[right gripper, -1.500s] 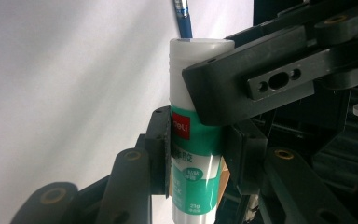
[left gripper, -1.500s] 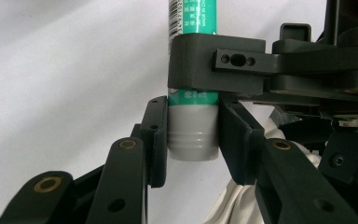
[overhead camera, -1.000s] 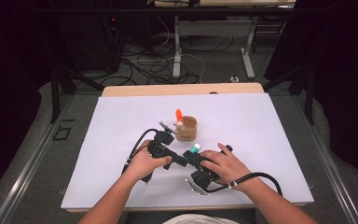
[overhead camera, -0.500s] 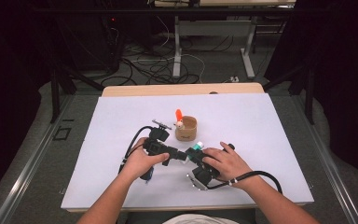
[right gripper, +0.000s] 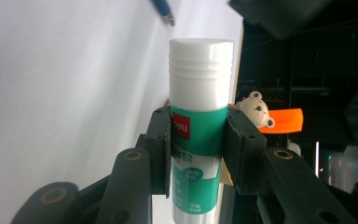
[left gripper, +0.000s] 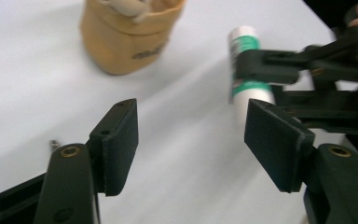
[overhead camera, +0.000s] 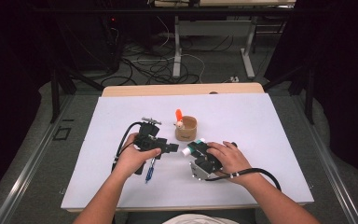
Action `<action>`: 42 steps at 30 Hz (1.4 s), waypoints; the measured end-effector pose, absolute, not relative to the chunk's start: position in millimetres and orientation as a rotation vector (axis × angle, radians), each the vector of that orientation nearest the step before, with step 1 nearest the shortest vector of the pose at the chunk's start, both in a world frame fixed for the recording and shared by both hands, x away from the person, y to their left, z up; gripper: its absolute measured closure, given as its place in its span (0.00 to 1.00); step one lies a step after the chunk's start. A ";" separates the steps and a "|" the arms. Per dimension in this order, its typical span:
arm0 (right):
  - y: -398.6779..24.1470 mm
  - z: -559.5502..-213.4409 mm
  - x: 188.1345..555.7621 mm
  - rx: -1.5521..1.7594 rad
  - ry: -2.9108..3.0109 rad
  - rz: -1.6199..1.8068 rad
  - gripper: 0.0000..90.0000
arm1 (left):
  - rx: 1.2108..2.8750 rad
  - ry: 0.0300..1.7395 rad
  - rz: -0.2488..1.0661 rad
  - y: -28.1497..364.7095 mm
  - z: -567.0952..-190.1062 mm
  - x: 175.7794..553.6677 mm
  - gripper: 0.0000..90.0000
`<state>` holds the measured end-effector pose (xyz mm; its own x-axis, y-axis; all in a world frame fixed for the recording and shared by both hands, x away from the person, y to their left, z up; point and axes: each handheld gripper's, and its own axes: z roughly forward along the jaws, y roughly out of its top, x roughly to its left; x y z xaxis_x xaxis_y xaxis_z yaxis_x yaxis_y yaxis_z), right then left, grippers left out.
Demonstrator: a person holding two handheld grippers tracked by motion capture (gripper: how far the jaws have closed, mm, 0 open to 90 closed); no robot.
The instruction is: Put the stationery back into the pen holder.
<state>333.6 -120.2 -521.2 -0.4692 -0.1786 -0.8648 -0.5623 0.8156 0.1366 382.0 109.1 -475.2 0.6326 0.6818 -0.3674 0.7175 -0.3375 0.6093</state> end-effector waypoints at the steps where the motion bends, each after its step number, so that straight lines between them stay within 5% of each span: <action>1: -120.3 -520.8 335.1 -0.520 2.036 0.535 0.73 | 2.084 1.092 -0.049 111.4 -476.6 383.4 0.39; 42: -141.2 -486.9 407.8 0.560 2.075 1.424 0.73 | 2.041 1.190 0.231 138.2 -484.5 395.4 0.17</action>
<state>407.8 -141.2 -486.9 -0.7587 0.6173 -0.2082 0.0277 0.3498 0.9364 395.4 138.2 -484.5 0.5512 0.8089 -0.2044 0.6736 -0.2870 0.6810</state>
